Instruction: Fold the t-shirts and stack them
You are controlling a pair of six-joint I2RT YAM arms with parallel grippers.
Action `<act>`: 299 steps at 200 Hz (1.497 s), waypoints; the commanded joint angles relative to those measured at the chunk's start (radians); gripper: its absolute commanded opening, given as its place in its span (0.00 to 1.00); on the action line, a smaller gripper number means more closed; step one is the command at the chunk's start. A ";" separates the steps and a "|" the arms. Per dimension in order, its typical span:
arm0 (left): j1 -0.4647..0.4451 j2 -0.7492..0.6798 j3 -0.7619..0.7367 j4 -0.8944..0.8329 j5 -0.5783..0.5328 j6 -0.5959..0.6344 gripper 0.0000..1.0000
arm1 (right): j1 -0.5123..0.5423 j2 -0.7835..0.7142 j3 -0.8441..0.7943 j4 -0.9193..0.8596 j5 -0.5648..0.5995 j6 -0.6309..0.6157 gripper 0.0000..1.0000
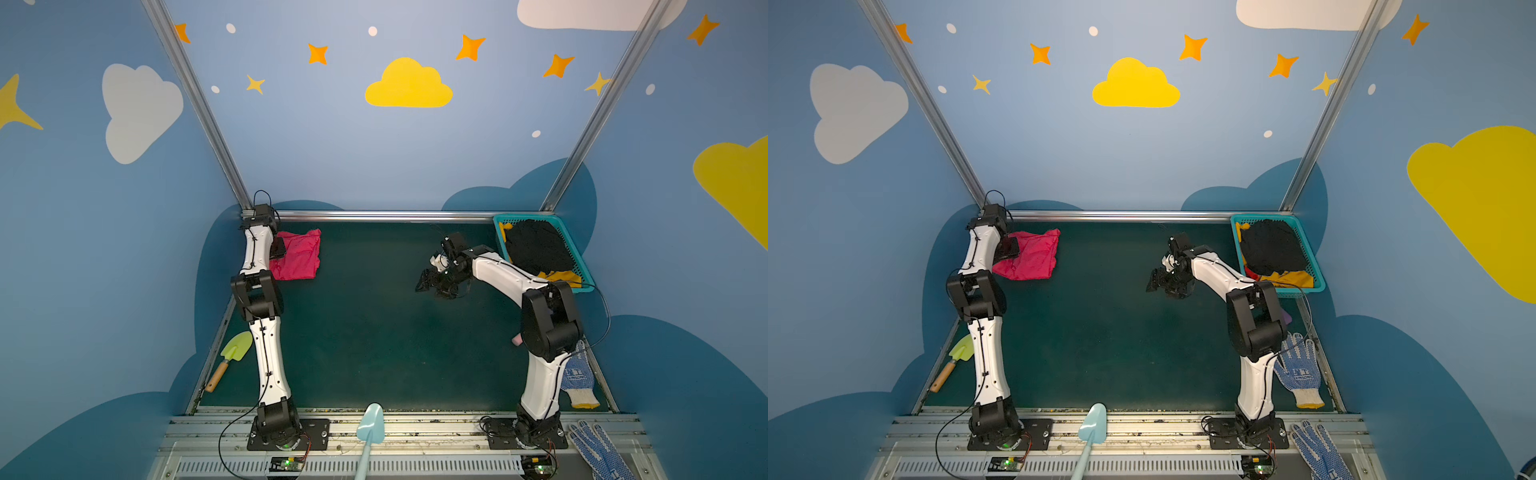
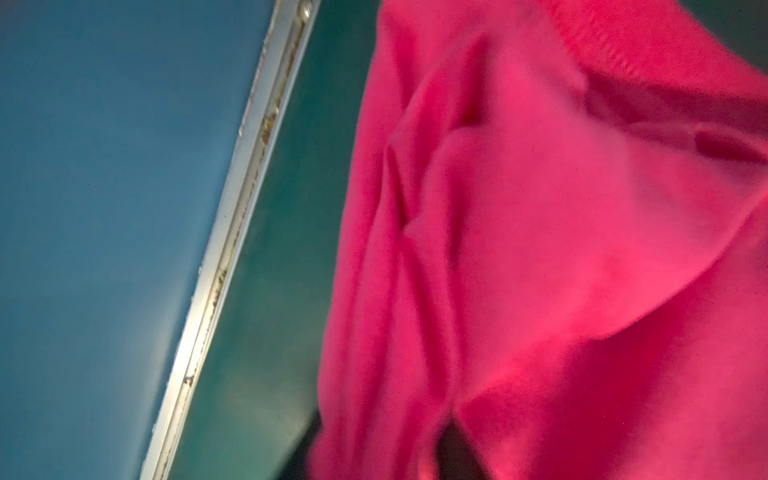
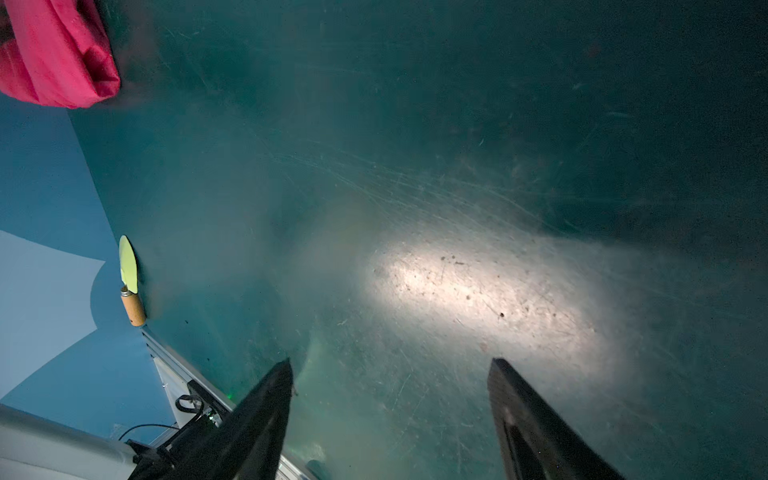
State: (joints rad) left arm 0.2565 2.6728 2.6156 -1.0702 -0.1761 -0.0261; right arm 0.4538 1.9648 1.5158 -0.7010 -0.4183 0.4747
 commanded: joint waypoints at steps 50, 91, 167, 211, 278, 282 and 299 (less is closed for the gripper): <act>-0.038 -0.358 -0.266 0.132 -0.069 -0.102 1.00 | -0.017 -0.224 -0.105 -0.035 0.160 -0.028 0.84; -0.141 -0.784 -0.786 0.401 -0.133 -0.105 1.00 | -0.093 -0.491 -0.275 -0.031 0.333 -0.112 0.93; -0.257 -1.530 -1.929 1.122 -0.136 -0.185 1.00 | -0.231 -0.897 -0.834 0.524 0.756 -0.374 0.97; -0.283 -1.572 -2.174 1.356 -0.136 -0.156 1.00 | -0.282 -0.881 -1.124 1.059 0.691 -0.423 0.97; -0.285 -1.331 -2.161 1.559 -0.044 -0.066 1.00 | -0.306 -0.595 -1.092 1.321 0.685 -0.547 0.97; -0.284 -1.325 -2.163 1.575 -0.045 -0.058 1.00 | -0.308 -0.593 -1.081 1.298 0.673 -0.543 0.97; -0.284 -1.300 -2.195 1.695 -0.054 -0.020 1.00 | -0.319 -0.569 -1.100 1.376 0.605 -0.527 0.97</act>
State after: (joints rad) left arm -0.0261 1.3506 0.4290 0.4419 -0.2401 -0.1154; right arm 0.1516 1.3743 0.4053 0.5114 0.2615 -0.0467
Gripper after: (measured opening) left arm 0.998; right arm 0.970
